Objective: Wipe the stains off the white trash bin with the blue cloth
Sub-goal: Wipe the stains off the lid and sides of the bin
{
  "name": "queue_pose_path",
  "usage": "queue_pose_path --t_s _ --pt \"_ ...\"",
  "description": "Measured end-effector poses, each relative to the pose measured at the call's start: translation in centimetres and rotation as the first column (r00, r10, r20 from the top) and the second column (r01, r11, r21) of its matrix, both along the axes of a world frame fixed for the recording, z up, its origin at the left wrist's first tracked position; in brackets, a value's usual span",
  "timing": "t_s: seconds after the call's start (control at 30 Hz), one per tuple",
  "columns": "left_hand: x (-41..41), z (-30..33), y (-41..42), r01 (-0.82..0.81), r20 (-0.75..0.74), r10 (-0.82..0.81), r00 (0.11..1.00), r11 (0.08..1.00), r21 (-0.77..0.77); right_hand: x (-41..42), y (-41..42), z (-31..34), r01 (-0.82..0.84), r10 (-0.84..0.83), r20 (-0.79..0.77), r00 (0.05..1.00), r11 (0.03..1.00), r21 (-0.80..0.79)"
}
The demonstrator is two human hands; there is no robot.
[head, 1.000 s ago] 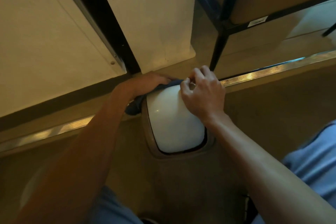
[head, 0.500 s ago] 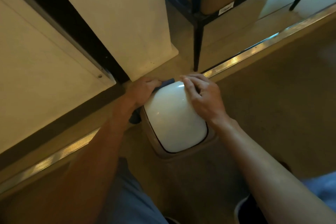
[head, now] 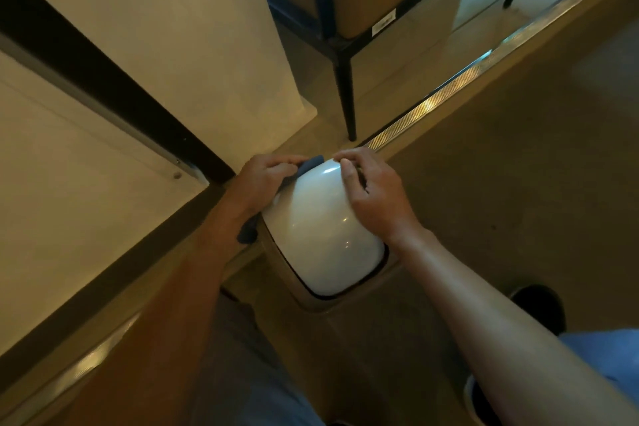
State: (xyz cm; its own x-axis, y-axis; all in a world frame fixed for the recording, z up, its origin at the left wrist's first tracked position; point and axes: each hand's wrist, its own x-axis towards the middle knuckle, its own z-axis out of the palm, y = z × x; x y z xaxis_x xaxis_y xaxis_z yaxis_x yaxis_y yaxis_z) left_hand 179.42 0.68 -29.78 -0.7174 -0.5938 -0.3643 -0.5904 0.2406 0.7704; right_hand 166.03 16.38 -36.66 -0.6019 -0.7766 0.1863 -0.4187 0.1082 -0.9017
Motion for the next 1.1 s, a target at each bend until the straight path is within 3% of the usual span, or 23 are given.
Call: queue_pose_path --t_s 0.2,0.33,0.43,0.7,0.97,1.1 --pt "-5.7 0.7 -0.5 0.193 0.131 -0.203 0.97 0.977 0.089 0.0 0.3 0.6 0.032 -0.033 0.089 0.996 0.999 0.018" --pt "-1.3 -0.1 -1.5 0.11 0.151 -0.113 0.982 0.993 0.03 0.2 0.5 0.8 0.019 -0.021 0.072 0.997 0.999 0.028" --pt "1.0 -0.8 -2.3 -0.004 0.168 -0.008 0.986 0.997 0.072 0.2 0.5 0.7 0.019 -0.021 0.073 0.997 1.0 0.025" --pt "-5.4 0.5 -1.4 0.159 0.205 -0.192 0.96 0.973 0.165 0.0 0.2 0.3 0.028 -0.029 0.138 0.99 1.0 0.009" --pt "0.5 -0.8 -2.7 0.091 0.277 -0.099 0.956 0.995 0.04 0.2 0.1 0.0 0.052 -0.048 0.135 0.99 0.998 -0.024" --pt "-3.9 0.2 -2.1 0.114 0.288 -0.147 0.946 0.985 0.129 0.1 0.0 0.1 0.067 -0.063 0.132 0.989 0.997 -0.031"
